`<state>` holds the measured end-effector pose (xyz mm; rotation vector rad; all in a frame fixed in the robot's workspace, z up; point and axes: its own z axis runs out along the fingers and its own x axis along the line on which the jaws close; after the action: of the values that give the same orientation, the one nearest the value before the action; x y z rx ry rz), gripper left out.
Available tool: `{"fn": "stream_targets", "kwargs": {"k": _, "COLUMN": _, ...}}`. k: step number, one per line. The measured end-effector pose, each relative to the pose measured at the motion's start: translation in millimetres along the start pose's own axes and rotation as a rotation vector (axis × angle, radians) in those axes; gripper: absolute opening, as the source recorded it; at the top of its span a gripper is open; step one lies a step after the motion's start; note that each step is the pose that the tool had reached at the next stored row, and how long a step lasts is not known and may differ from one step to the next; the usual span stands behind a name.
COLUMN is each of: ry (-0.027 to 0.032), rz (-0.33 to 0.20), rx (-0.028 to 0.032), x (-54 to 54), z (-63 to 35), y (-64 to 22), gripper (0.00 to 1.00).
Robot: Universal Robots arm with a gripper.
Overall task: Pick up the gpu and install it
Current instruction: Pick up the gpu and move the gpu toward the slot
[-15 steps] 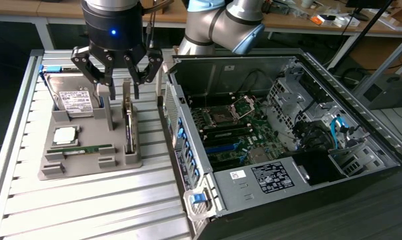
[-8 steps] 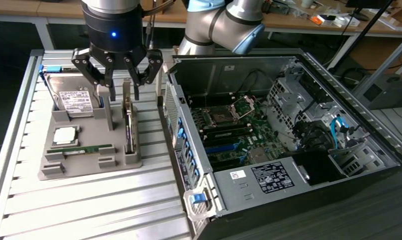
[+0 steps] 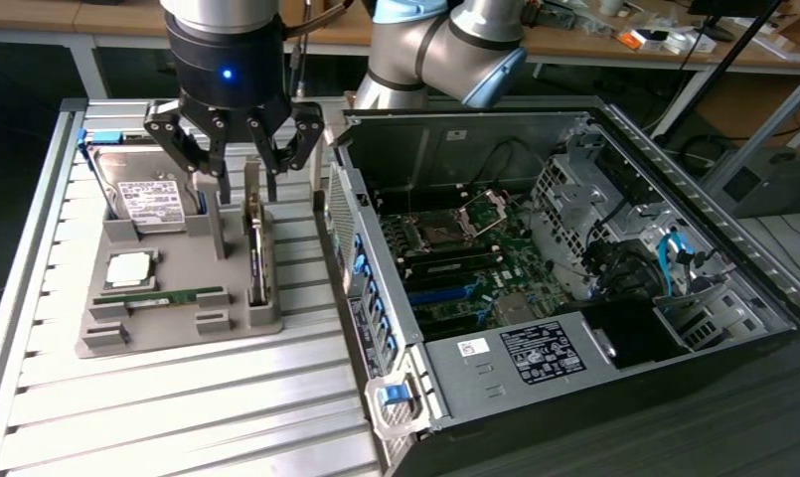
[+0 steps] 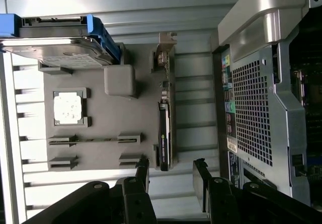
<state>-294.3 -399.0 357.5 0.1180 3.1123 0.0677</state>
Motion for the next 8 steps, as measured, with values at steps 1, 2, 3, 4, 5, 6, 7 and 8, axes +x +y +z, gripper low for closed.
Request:
{"fn": "stream_targets", "kwargs": {"k": 1, "ry": 0.0000, "rz": 0.000, "rx": 0.0001, "x": 0.0, "z": 0.4, "y": 0.0, "gripper": 0.48}}
{"fn": "stream_targets", "kwargs": {"k": 2, "ry": 0.0000, "rz": 0.000, "rx": 0.0001, "x": 0.0, "z": 1.0, "y": 0.0, "gripper": 0.48}}
{"fn": "stream_targets", "kwargs": {"k": 3, "ry": 0.0001, "rz": 0.000, "rx": 0.0001, "x": 0.1, "z": 1.6, "y": -0.1, "gripper": 0.48}}
{"fn": "stream_targets", "kwargs": {"k": 4, "ry": 0.0000, "rz": 0.000, "rx": 0.0000, "x": 0.1, "z": 2.3, "y": -0.1, "gripper": 0.48}}
{"fn": "stream_targets", "kwargs": {"k": 5, "ry": 0.0000, "rz": 0.000, "rx": 0.0001, "x": 0.1, "z": 2.9, "y": -0.2, "gripper": 0.48}}
{"fn": "stream_targets", "kwargs": {"k": 6, "ry": 0.0000, "rz": 0.000, "rx": 0.0002, "x": 0.1, "z": 3.6, "y": -0.2, "gripper": 0.48}}
{"fn": "stream_targets", "kwargs": {"k": 7, "ry": 0.0000, "rz": 0.000, "rx": 0.0001, "x": 0.1, "z": 4.6, "y": -0.3, "gripper": 0.48}}
{"fn": "stream_targets", "kwargs": {"k": 8, "ry": 0.0001, "rz": 0.000, "rx": 0.0000, "x": 0.1, "z": 5.6, "y": -0.3, "gripper": 0.48}}
